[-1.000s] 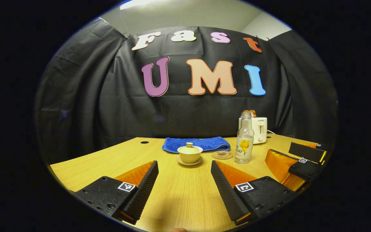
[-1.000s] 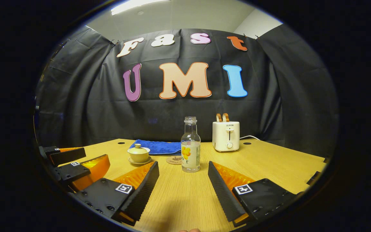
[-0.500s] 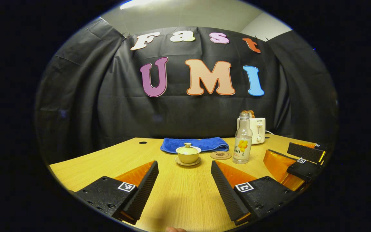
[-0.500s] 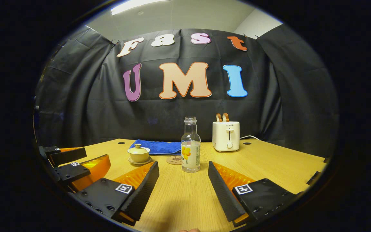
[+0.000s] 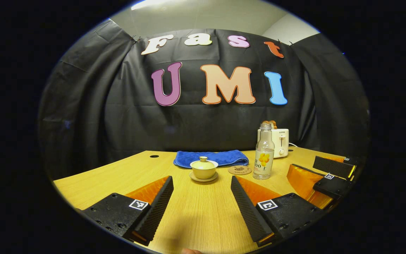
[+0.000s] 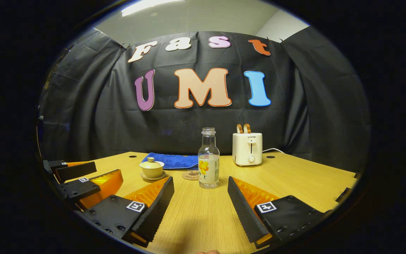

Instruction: Open the teacup lid with one hand, grasp the water bottle and pour water into the teacup with the other hand; after pouring, place the water bottle on the coaster and then close the teacup lid.

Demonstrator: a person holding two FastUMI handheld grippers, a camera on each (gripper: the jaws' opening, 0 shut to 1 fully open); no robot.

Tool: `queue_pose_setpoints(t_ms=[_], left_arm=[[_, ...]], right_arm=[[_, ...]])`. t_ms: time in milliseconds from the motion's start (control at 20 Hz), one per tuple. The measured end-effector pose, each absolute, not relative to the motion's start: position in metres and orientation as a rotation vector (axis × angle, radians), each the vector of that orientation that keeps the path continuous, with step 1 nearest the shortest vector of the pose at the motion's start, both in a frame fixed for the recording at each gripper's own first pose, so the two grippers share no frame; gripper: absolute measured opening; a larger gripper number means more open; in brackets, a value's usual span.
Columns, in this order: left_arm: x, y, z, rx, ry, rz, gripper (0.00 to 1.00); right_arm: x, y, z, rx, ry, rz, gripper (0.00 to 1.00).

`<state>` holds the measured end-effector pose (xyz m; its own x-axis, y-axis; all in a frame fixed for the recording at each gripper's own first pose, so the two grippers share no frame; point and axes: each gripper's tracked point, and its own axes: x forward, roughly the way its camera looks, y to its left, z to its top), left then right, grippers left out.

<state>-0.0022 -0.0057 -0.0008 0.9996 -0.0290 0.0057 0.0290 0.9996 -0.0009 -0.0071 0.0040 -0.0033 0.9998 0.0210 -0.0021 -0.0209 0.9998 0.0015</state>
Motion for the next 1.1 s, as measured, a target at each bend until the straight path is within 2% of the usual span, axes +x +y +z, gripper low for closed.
queue_pose_setpoints(t_ms=[150,200,300,350,400,450,500,650,750,850,1000,1050,1100], left_arm=[[0.013,-0.006,0.0,-0.001,-0.01,-0.045,0.96],[0.021,-0.006,-0.001,0.0,-0.007,-0.051,0.96],[0.043,-0.005,-0.001,0.0,-0.004,-0.063,0.96],[0.056,-0.004,-0.001,0.001,-0.003,-0.065,0.95],[0.068,-0.003,-0.002,0.001,-0.004,-0.069,0.95],[0.081,-0.004,-0.002,0.002,-0.003,-0.08,0.95],[0.095,-0.005,-0.002,0.002,-0.007,-0.087,0.96],[0.133,-0.01,-0.002,0.013,-0.006,-0.119,0.96],[0.155,-0.013,-0.003,0.028,-0.006,-0.133,0.95],[0.176,-0.012,-0.004,0.049,-0.004,-0.132,0.95],[0.199,-0.009,-0.009,0.037,0.026,-0.115,0.95],[0.206,-0.005,-0.011,0.02,0.041,-0.1,0.96],[0.21,-0.001,-0.014,0.005,0.056,-0.083,0.95]], right_arm=[[0.003,0.0,-0.004,0.003,0.007,0.038,0.98],[0.007,-0.007,-0.004,0.002,0.006,0.03,0.94],[0.016,-0.022,-0.003,0.001,0.004,0.007,0.98],[0.019,-0.029,-0.003,0.0,0.008,-0.001,0.94],[0.022,-0.035,-0.003,0.002,0.008,-0.007,0.98],[0.023,-0.044,-0.002,-0.001,0.003,-0.021,0.94],[0.024,-0.052,-0.001,0.0,0.003,-0.033,0.98],[0.029,-0.066,-0.002,-0.001,0.008,-0.05,1.0],[0.03,-0.071,0.0,-0.002,0.006,-0.054,0.98],[0.031,-0.07,-0.001,-0.003,0.008,-0.044,1.0],[0.031,-0.067,-0.001,-0.001,0.007,-0.023,0.98],[0.031,-0.067,0.0,0.0,0.006,-0.02,0.94],[0.031,-0.068,0.001,0.0,0.006,-0.02,0.96]])
